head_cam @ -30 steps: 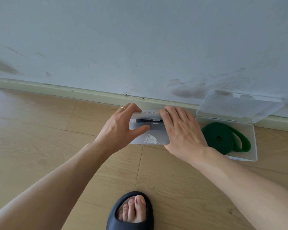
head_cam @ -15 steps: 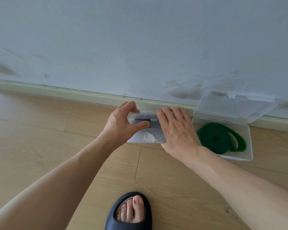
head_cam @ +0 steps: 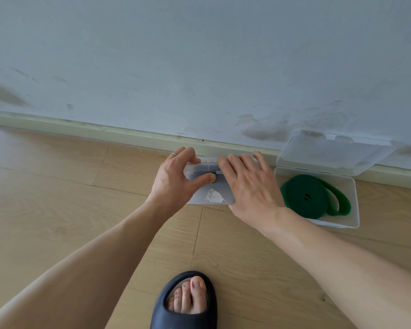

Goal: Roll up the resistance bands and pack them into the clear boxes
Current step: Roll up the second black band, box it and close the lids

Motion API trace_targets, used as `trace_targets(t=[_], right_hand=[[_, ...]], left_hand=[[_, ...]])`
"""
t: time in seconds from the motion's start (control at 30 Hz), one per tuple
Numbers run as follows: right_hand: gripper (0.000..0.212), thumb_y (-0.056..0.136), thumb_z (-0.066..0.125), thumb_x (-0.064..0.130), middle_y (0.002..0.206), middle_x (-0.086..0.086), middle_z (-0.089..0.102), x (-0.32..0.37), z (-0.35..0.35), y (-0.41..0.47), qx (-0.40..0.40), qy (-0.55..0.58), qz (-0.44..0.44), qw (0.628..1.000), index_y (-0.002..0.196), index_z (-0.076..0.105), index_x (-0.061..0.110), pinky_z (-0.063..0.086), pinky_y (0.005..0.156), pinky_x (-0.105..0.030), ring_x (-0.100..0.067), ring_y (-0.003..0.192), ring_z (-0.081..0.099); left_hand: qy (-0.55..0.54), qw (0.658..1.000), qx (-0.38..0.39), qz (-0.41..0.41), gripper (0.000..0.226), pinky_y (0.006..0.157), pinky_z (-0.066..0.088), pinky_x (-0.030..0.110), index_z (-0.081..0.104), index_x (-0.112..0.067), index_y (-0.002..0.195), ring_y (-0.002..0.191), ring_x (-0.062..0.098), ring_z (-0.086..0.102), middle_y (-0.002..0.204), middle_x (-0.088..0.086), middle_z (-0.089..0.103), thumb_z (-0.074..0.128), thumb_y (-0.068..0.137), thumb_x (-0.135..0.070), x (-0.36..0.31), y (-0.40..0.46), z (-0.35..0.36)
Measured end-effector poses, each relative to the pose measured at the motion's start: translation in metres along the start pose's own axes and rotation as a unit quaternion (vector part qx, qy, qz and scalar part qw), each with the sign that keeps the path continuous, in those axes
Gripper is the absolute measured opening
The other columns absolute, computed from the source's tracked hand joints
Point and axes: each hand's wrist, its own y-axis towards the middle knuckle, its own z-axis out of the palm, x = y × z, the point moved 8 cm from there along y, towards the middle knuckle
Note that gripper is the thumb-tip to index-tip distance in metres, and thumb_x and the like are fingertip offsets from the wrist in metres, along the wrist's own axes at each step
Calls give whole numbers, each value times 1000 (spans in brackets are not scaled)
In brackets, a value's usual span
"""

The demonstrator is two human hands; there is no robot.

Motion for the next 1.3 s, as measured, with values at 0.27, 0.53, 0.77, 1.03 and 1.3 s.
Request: trace_targets(t=[0.27, 0.53, 0.77, 1.03, 1.3], right_hand=[[73, 63, 83, 20, 103, -3, 54, 2, -4, -3, -36, 9, -1, 999, 127, 48, 14, 42, 87, -40, -28, 90, 53], [73, 64, 88, 27, 101, 0, 53, 0, -2, -4, -62, 23, -14, 998, 125, 49, 16, 40, 86, -39, -26, 88, 54], [74, 62, 88, 30, 99, 0, 53, -1, -1, -4, -78, 27, -17, 996, 123, 50, 15, 37, 84, -38, -26, 87, 53], [72, 68, 87, 38, 101, -1, 56, -5, -2, -3, -71, 49, -20, 996, 125, 51, 13, 47, 84, -39, -27, 88, 57], [67, 79, 71, 56, 104, -8, 58, -20, -2, -11, -99, 52, -5, 994, 120, 55, 5, 46, 92, -40, -30, 94, 55]], left_hand=[[-29, 999, -18, -27, 42, 75, 44, 26, 55, -14, 86, 94, 4, 52, 95, -8, 64, 90, 74, -35, 6, -5, 0], [241, 955, 24, 174, 78, 98, 50, 34, 54, -14, 120, 102, 19, 59, 114, -2, 59, 86, 65, -59, -18, -26, 6], [384, 884, -42, 264, 61, 106, 47, 38, 59, -4, 112, 91, 27, 61, 98, 6, 61, 84, 69, -39, -29, -31, 16], [418, 862, -27, 285, 58, 86, 52, 39, 56, -3, 110, 81, 27, 57, 94, 7, 57, 78, 72, -42, -27, -24, 19], [443, 847, -22, 292, 64, 87, 51, 37, 53, -1, 118, 87, 27, 55, 101, 9, 55, 71, 81, -51, -22, -26, 22]])
